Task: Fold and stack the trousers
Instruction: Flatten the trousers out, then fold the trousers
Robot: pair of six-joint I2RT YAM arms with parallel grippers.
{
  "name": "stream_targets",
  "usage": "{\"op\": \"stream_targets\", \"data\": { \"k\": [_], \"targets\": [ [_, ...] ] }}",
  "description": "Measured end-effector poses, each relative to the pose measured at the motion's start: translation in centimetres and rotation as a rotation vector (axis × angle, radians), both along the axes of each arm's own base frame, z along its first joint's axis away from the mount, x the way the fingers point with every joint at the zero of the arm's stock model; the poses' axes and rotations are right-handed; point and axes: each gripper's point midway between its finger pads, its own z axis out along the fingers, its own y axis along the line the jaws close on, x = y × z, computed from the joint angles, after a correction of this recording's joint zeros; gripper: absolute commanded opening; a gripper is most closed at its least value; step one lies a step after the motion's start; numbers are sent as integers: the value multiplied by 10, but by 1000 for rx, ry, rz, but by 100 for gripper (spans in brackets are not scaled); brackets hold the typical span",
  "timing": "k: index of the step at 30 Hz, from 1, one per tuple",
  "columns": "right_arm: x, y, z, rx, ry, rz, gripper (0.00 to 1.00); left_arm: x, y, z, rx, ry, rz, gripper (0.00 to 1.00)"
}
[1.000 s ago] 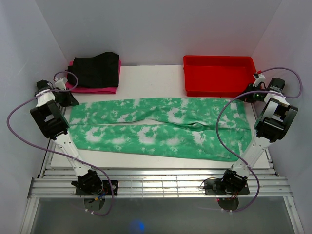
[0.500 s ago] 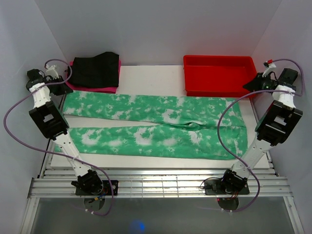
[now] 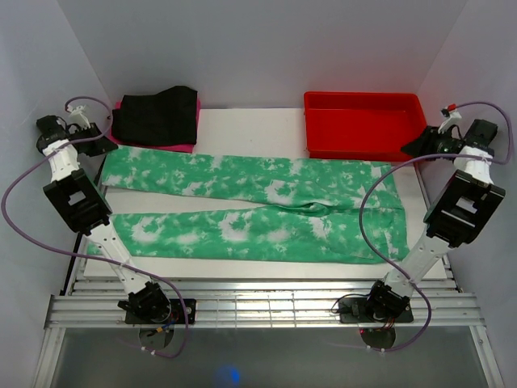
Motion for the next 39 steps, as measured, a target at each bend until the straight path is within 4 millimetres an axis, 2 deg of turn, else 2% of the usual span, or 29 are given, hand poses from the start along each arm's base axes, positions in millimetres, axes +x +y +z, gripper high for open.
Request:
{"op": "stream_targets", "data": {
  "k": [3, 6, 8, 15, 21, 26, 30, 39],
  "targets": [
    [-19, 15, -39, 52, 61, -41, 60, -3, -3, -6, -11, 10, -4, 0],
    [-39, 29, -82, 135, 151, -80, 60, -6, -4, -12, -20, 23, -4, 0],
    [-40, 31, -96, 164, 180, -95, 60, -6, -5, -13, -19, 25, -5, 0],
    [-23, 19, -100, 119, 106, -117, 61, -8, -6, -21, -20, 33, -9, 0],
    [-7, 7, -123, 92, 105, -134, 63, -11, -6, -27, -20, 48, -8, 0],
    [8, 8, -136, 86, 114, -123, 63, -11, -5, -28, -15, 51, -4, 0],
    [22, 12, -133, 75, 82, -79, 62, -11, -5, -29, -12, 53, -1, 0],
    [19, 22, -134, 86, 94, 24, 57, -11, -3, -30, -4, 59, 6, 0]
  ]
}}
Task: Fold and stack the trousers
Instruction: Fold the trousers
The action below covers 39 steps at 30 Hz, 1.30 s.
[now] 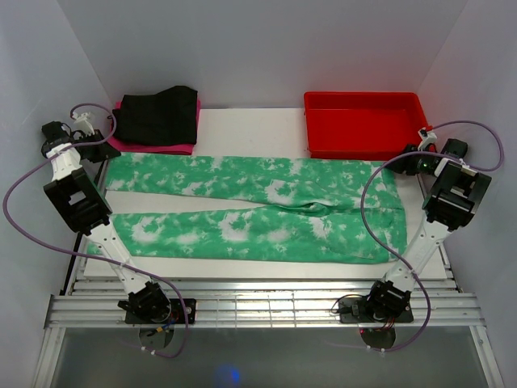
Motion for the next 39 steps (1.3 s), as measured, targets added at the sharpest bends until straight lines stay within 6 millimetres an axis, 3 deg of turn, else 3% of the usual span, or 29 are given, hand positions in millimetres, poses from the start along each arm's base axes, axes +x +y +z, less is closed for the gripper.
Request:
{"op": "stream_targets", "data": {
  "k": [7, 12, 14, 21, 25, 33, 39],
  "targets": [
    [-6, 10, 2, 19, 5, 85, 52, -1, 1, -1, 10, 5, 0, 0],
    [-5, 19, -1, 5, -2, 136, 17, -1, 2, -2, 20, 8, 0, 0],
    [-6, 25, -3, 4, 1, 155, 8, -1, 3, -2, 21, 8, 1, 0],
    [-9, 32, 4, 35, -4, 173, 8, -2, 3, -2, 26, 7, -4, 0],
    [-20, 30, 31, 56, -24, 161, 8, -3, 3, -3, 34, 7, -13, 0],
    [-39, 12, 118, 45, -172, 141, 8, -11, 2, 9, 10, -5, -29, 0],
    [-50, -4, 143, 59, -217, 119, 8, -19, 8, 43, -28, -78, -31, 0]
  ]
}}
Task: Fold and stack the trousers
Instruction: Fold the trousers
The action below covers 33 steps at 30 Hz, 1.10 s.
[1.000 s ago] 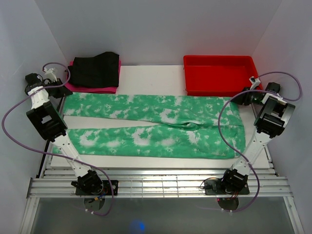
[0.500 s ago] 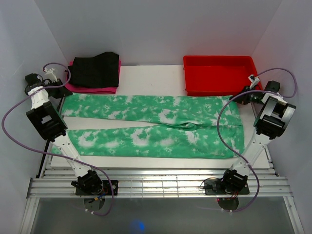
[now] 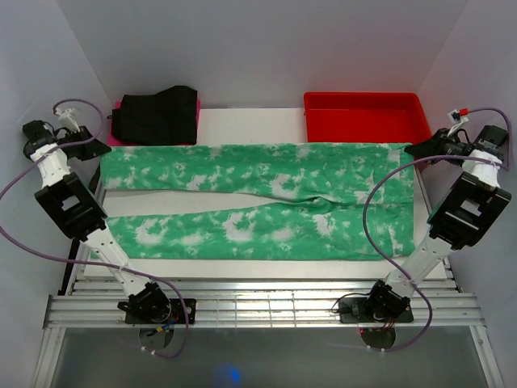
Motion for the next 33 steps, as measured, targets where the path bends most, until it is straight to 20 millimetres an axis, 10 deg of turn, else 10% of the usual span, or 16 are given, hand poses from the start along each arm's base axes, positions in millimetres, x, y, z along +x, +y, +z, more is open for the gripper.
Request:
{"op": "stream_targets", "data": {
  "k": [27, 33],
  "targets": [
    [-6, -11, 66, 161, -77, 50, 8, -16, 4, 86, -161, -314, -134, 0],
    [-28, -11, 82, 149, -138, 65, 8, -57, 7, 107, -118, -401, -155, 0]
  ]
}}
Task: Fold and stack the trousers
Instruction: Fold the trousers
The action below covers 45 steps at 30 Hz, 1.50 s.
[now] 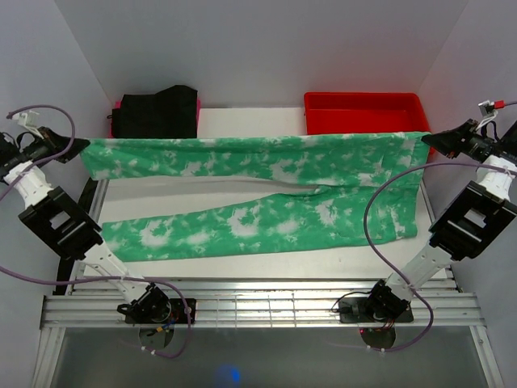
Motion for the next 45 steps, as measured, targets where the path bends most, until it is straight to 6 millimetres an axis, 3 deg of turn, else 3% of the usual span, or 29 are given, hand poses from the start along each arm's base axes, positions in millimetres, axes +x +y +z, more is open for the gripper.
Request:
{"op": "stream_targets", "data": {
  "k": [4, 8, 13, 16, 19, 25, 32, 37, 41, 45],
  "targets": [
    [-17, -2, 10, -4, -33, -2, 8, -35, 5, 17, 51, -71, 4, 0],
    [-33, -3, 9, -7, -40, -26, 8, -56, 4, 15, 145, -117, 13, 0],
    [-56, -4, -9, -13, -21, -100, 8, -83, -5, -27, 181, -58, 24, 0],
    [-56, -11, -18, -56, -21, -142, 8, -101, -8, -54, 131, 18, 35, 0],
    [-51, -18, -14, -90, -2, -153, 8, -104, -10, -60, 92, 48, 32, 0],
    [-38, -23, 6, -76, 88, -107, 8, -102, -10, -43, 7, 91, 25, 0],
    [-42, -13, 5, -178, 127, -58, 8, -78, -9, -34, 153, 40, -33, 0],
    [-43, -3, -27, -336, 72, 8, 8, -73, -9, -53, 334, -27, -66, 0],
    [-59, 5, -75, -440, 82, 76, 8, -98, -18, -92, 435, -21, -91, 0],
    [-82, 1, -113, -500, 128, 120, 8, -122, -11, -115, 479, -14, -80, 0]
  ]
}}
